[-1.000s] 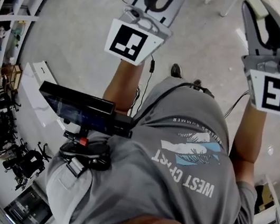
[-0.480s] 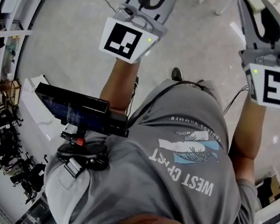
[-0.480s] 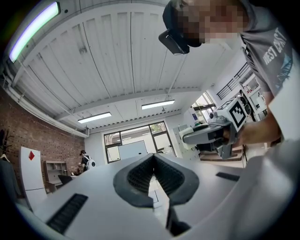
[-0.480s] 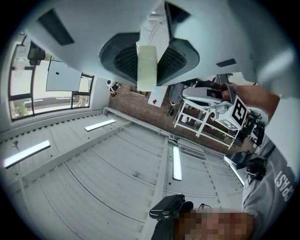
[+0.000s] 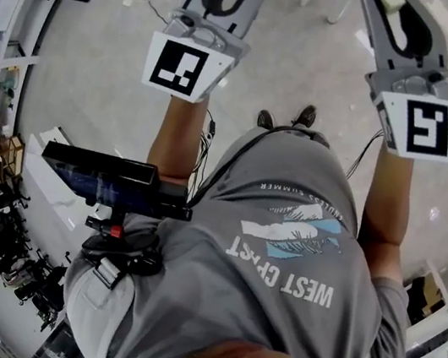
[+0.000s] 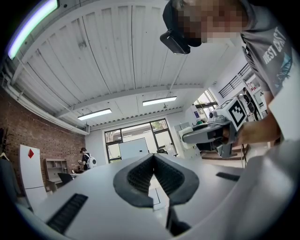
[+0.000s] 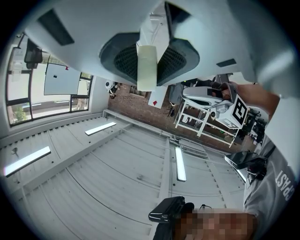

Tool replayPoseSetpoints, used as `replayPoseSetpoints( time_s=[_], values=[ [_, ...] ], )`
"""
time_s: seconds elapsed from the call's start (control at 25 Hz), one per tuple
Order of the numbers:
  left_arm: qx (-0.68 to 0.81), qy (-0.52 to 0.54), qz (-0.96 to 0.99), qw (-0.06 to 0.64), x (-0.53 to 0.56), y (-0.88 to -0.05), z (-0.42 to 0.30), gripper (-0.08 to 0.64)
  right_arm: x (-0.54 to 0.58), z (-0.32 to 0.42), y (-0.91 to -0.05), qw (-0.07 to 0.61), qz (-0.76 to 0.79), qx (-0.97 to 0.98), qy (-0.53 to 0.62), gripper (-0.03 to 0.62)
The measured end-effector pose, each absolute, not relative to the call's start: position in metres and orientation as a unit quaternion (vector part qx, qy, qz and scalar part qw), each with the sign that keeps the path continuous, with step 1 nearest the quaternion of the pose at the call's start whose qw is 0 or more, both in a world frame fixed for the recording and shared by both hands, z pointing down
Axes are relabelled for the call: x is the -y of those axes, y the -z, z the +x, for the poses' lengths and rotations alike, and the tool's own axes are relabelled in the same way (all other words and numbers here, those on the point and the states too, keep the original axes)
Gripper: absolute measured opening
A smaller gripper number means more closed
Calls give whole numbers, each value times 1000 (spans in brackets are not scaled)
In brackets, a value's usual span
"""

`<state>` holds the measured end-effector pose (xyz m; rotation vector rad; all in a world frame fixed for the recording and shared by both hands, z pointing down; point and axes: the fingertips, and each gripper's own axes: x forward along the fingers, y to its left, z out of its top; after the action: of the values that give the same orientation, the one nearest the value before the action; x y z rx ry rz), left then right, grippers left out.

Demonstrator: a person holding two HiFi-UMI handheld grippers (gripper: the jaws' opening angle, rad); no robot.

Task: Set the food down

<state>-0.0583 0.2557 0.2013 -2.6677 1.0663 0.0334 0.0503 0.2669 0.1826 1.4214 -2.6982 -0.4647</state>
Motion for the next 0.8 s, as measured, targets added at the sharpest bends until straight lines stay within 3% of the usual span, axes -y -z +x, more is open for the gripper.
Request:
replayPoseSetpoints(
  time_s=[0.28, 0.6, 0.8],
  values=[
    [-399, 19, -904, 152, -241, -193, -76, 8, -243, 37, -174, 15, 434, 888, 151, 103],
    [-395, 26, -907, 146, -208, -182, -18, 8, -209, 99, -173, 21, 445, 888, 116, 103],
    [-374, 18, -915, 151, -196, -188, -21, 8, -200, 97, -182, 22, 461, 879, 115, 103]
  ],
)
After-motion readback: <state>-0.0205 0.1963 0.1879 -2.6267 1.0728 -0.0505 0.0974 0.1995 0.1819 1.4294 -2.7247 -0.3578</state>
